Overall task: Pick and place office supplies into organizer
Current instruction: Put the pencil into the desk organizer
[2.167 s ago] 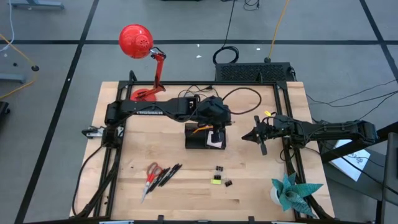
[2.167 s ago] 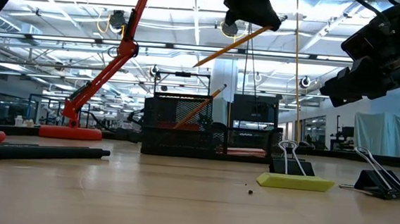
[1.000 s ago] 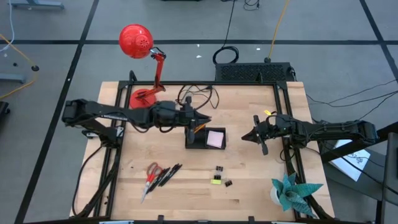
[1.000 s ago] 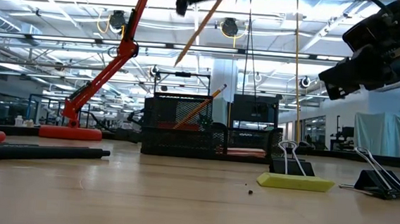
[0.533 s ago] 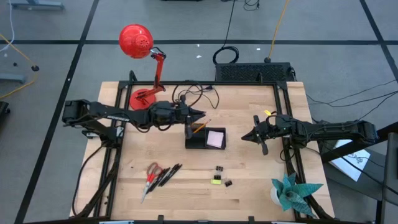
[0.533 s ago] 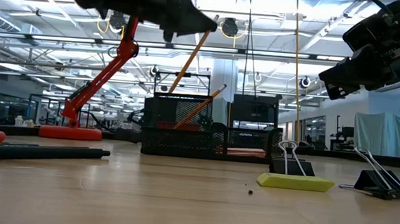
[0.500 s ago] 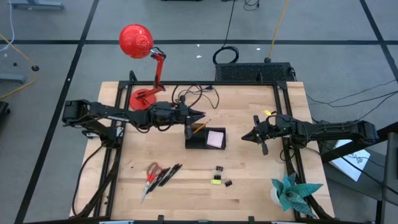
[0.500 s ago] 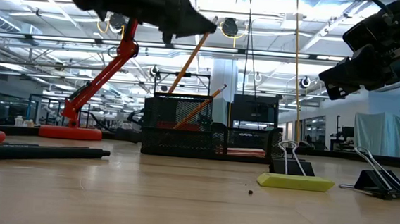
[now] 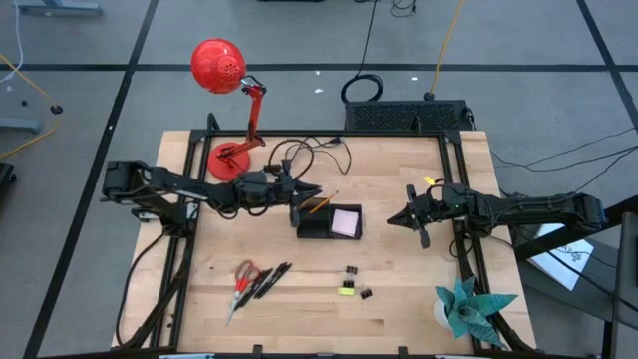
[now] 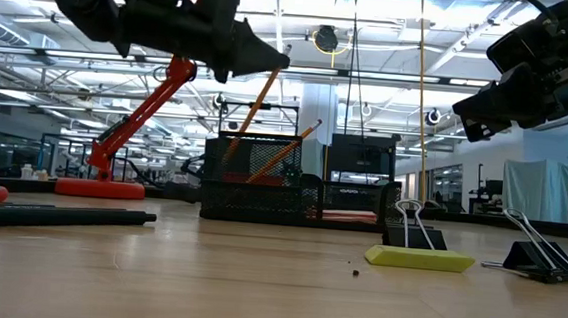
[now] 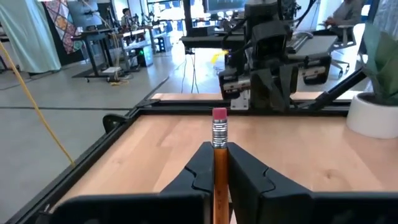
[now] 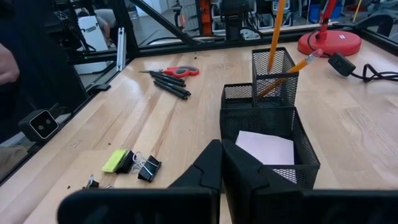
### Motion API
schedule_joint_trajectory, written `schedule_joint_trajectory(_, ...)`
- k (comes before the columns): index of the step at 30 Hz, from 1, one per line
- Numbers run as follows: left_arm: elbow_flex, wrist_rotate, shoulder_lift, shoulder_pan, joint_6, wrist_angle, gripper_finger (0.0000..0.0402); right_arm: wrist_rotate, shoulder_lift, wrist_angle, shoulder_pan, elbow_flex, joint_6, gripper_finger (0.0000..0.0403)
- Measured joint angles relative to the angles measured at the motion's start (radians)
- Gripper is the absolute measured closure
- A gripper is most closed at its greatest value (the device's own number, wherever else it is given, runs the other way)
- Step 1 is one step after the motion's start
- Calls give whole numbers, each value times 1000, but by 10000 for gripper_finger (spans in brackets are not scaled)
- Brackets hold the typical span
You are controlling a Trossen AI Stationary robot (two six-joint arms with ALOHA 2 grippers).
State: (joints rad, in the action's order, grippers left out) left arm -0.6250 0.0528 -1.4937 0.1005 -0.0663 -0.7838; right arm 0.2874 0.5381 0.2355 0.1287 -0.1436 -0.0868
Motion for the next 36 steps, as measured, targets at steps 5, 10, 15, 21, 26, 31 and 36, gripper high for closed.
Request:
schedule_joint_trajectory(5,-5,-1,-128,7,16,-146,366,-1,0,19,0,0,-3,399)
schedule_joint_trajectory(10,-7,-6,-257,11,54,-231,371,-1,0,30,0,0,-4,399)
schedule_joint_trajectory(15,-9,0,-304,11,89,-238,373,0,0,29,0,0,1,399)
schedule_joint_trajectory(21,-9,0,-307,11,83,-243,359,1,0,29,0,0,4,399)
schedule_joint_trajectory(26,-9,-5,-308,11,97,-249,332,2,0,29,0,0,-4,399)
schedule_joint_trajectory(31,-9,-33,-308,11,121,-258,287,-2,0,31,0,0,1,399)
schedule_joint_trajectory(36,-9,-53,-291,11,125,-264,237,-2,0,34,0,0,17,399)
